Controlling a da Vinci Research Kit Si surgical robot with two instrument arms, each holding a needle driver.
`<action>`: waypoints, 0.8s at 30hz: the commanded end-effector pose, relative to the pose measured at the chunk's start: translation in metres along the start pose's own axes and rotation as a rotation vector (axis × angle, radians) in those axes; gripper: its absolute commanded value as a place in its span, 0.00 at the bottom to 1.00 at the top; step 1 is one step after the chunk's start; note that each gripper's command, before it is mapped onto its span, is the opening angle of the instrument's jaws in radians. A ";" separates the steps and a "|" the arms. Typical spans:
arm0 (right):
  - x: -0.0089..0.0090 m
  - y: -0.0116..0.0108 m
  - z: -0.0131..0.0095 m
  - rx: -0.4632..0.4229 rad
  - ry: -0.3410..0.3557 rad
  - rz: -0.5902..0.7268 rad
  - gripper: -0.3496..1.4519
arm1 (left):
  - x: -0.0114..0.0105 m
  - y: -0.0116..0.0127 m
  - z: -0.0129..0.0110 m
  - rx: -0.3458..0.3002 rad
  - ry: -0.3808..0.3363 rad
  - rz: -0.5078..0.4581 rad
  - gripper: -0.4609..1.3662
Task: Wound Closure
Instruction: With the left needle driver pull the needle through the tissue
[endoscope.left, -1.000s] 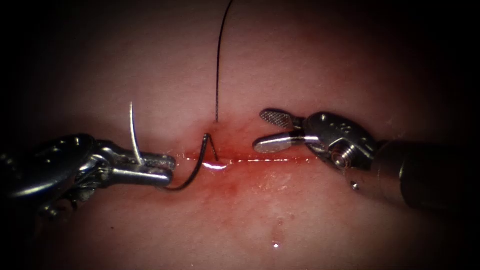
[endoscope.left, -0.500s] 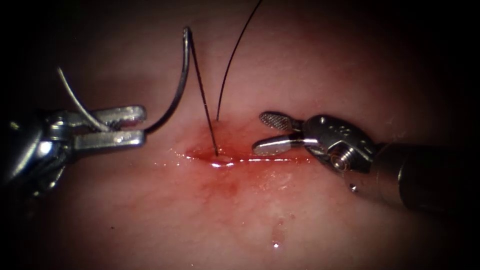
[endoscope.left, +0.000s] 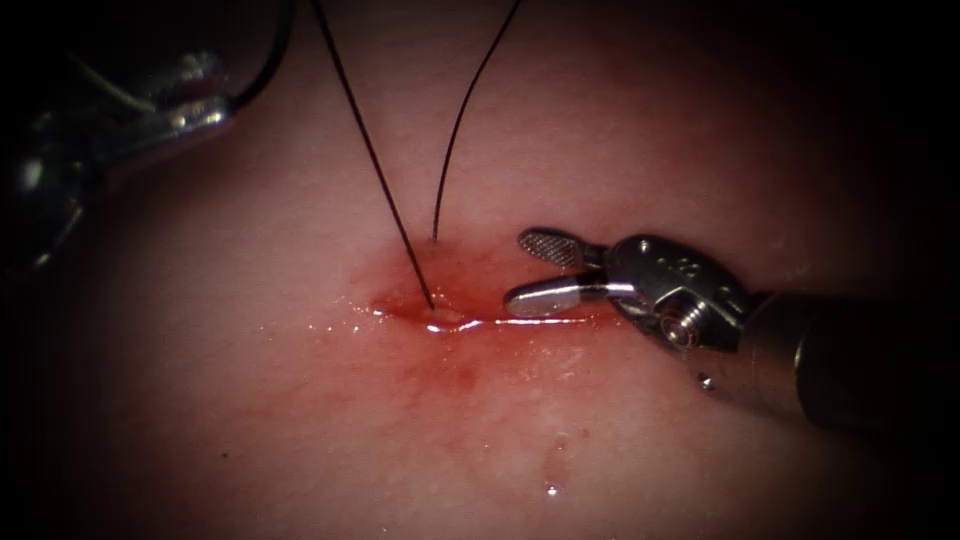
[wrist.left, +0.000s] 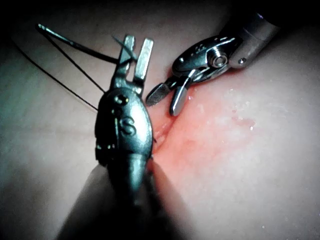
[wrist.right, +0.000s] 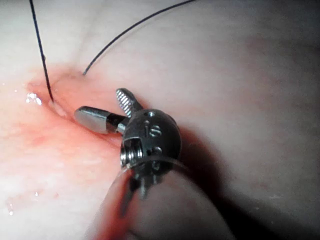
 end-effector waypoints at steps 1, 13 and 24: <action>0.0000 -0.0001 0.0000 0.007 -0.001 -0.001 0.78 | -0.0001 -0.0001 0.0000 -0.002 0.000 0.010 0.06; 0.0005 -0.0006 -0.0002 0.017 -0.002 0.008 0.78 | -0.0039 0.0011 -0.0009 -0.021 -0.017 0.052 0.06; 0.0016 -0.0024 -0.0005 0.036 -0.005 0.008 0.78 | -0.0101 0.0025 -0.0015 -0.034 -0.055 0.056 0.06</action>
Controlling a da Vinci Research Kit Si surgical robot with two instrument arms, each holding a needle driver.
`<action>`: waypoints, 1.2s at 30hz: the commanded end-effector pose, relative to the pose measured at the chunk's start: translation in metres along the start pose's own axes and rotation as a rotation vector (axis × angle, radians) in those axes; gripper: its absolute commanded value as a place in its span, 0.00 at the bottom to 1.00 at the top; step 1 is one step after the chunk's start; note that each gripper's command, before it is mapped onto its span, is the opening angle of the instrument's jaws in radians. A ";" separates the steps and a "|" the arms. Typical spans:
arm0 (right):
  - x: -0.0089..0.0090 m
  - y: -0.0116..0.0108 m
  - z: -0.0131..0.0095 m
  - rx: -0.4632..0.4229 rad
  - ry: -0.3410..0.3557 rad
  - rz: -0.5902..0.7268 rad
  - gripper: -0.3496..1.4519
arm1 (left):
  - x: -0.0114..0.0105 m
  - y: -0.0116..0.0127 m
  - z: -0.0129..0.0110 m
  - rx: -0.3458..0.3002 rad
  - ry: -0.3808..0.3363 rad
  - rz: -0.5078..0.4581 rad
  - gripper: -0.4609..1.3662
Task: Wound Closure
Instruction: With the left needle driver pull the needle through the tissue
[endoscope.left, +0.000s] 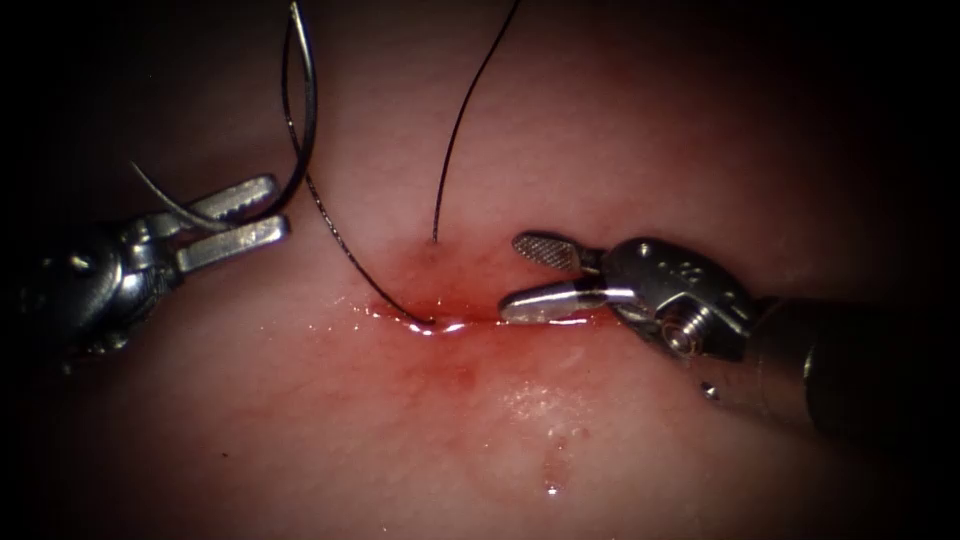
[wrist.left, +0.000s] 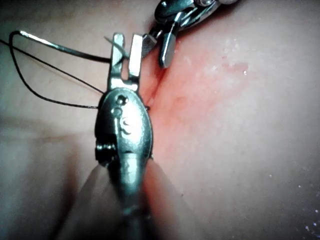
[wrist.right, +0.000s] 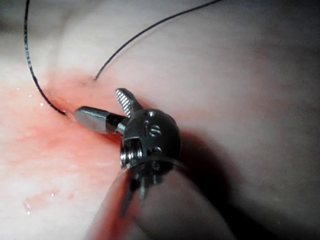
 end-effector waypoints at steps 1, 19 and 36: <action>0.0000 -0.0001 0.0000 0.006 -0.002 0.000 0.78 | -0.0002 -0.0001 0.0000 -0.004 -0.008 0.008 0.06; 0.0031 -0.0024 -0.0006 0.019 -0.002 0.003 0.76 | -0.0062 0.0000 -0.0006 -0.037 -0.066 0.106 0.06; 0.0051 -0.0039 -0.0015 0.034 -0.003 0.004 0.76 | -0.0075 0.0010 -0.0008 -0.100 -0.098 0.129 0.06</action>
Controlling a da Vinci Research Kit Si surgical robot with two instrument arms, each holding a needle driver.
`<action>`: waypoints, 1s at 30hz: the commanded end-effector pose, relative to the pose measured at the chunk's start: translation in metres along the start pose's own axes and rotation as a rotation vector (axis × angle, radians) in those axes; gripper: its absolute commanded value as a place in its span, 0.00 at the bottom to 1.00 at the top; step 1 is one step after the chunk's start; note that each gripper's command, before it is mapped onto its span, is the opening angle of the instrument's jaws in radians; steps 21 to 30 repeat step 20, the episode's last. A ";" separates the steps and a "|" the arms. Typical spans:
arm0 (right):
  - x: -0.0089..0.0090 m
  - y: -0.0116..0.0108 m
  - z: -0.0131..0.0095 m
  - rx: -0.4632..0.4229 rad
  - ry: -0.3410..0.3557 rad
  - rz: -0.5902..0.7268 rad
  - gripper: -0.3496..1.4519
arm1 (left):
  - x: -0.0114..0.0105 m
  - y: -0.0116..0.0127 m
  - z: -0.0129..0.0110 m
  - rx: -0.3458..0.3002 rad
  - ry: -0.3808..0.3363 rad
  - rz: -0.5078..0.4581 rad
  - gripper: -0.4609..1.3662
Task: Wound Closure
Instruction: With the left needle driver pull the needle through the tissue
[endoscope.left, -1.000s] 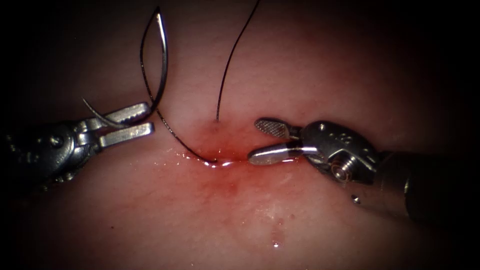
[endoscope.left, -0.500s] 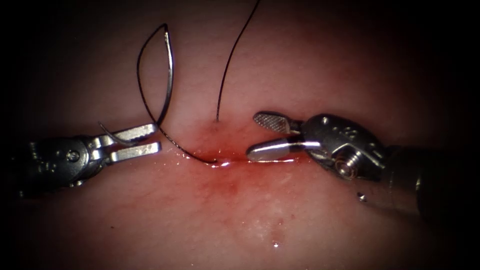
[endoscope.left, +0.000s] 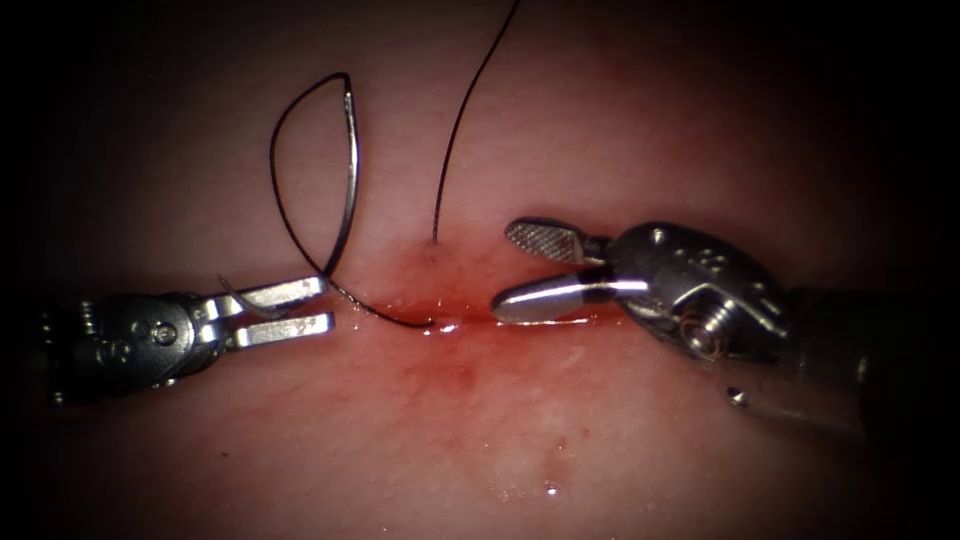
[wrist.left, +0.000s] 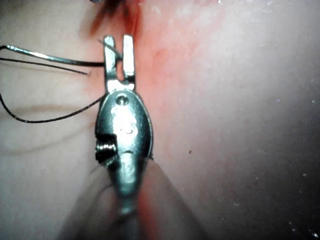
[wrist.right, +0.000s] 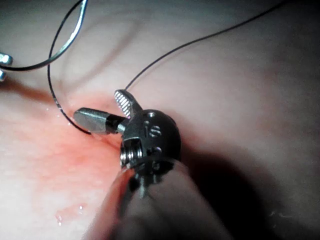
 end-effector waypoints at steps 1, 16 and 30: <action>0.0000 0.0000 0.0000 0.004 0.000 0.000 0.76 | 0.0000 0.0000 0.0000 -0.012 0.003 0.001 0.06; 0.0003 0.0003 0.0000 0.002 0.000 -0.002 0.76 | -0.0003 0.0002 0.0001 -0.020 0.005 0.017 0.06; 0.0003 0.0001 0.0000 0.002 0.000 -0.002 0.76 | -0.0003 0.0000 0.0002 -0.021 0.006 0.017 0.06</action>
